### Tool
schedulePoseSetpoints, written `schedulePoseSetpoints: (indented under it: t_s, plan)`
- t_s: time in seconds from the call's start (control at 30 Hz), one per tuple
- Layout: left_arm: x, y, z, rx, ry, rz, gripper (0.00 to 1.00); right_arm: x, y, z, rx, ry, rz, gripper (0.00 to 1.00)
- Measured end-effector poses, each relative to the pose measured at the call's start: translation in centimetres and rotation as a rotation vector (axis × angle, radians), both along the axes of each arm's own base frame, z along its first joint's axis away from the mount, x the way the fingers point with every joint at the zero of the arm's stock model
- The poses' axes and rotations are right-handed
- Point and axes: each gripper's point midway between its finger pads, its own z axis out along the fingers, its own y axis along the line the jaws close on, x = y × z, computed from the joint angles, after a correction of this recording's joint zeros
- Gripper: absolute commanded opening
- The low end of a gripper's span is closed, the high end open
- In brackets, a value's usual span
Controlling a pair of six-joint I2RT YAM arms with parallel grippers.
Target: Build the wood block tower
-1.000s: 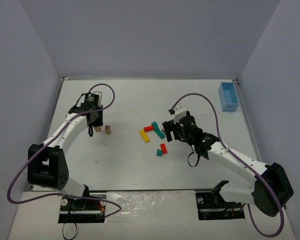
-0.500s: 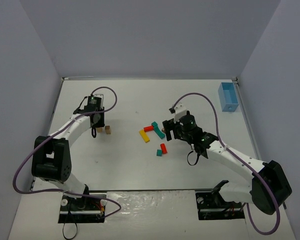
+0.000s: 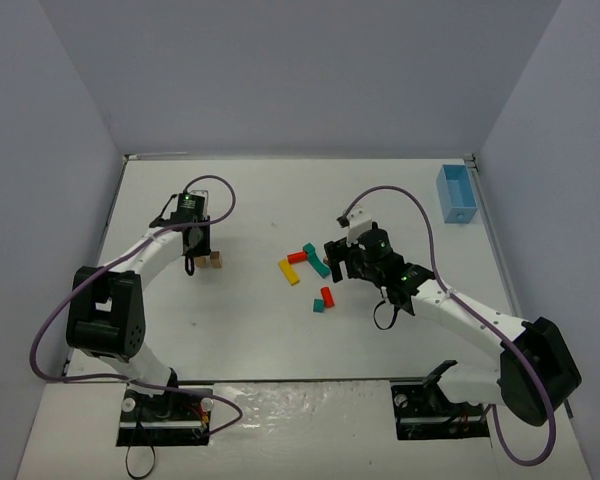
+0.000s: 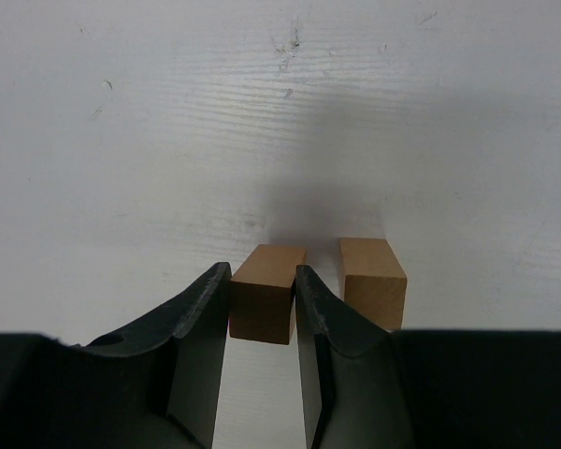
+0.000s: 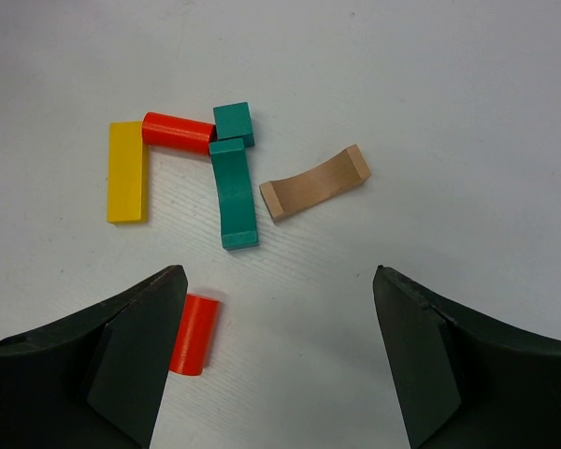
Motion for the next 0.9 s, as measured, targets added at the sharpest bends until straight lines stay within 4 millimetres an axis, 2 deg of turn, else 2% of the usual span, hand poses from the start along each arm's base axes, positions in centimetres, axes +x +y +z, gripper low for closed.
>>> schedulePoseSetpoints:
  t_s: [0.27, 0.33, 0.5, 0.7, 0.9]
  plan:
    - [-0.4, -0.3, -1.3, 0.015, 0.028, -0.008, 0.19, 0.0, 0.0, -0.1, 0.000, 0.002, 0.003, 0.78]
    - [-0.3, -0.5, -1.2, 0.020, 0.024, -0.012, 0.22, 0.0, 0.0, -0.1, 0.000, 0.002, 0.002, 0.78]
    - [-0.3, -0.7, -1.2, 0.024, 0.023, -0.015, 0.24, 0.0, -0.1, -0.1, 0.000, 0.003, -0.001, 0.78]
    - [-0.3, -0.6, -1.2, 0.025, 0.023, -0.014, 0.33, 0.1, -0.1, -0.1, 0.001, 0.003, -0.002, 0.78]
    - [-0.3, -0.6, -1.2, 0.026, 0.023, -0.014, 0.36, 0.0, 0.0, -0.1, 0.004, 0.005, 0.003, 0.78]
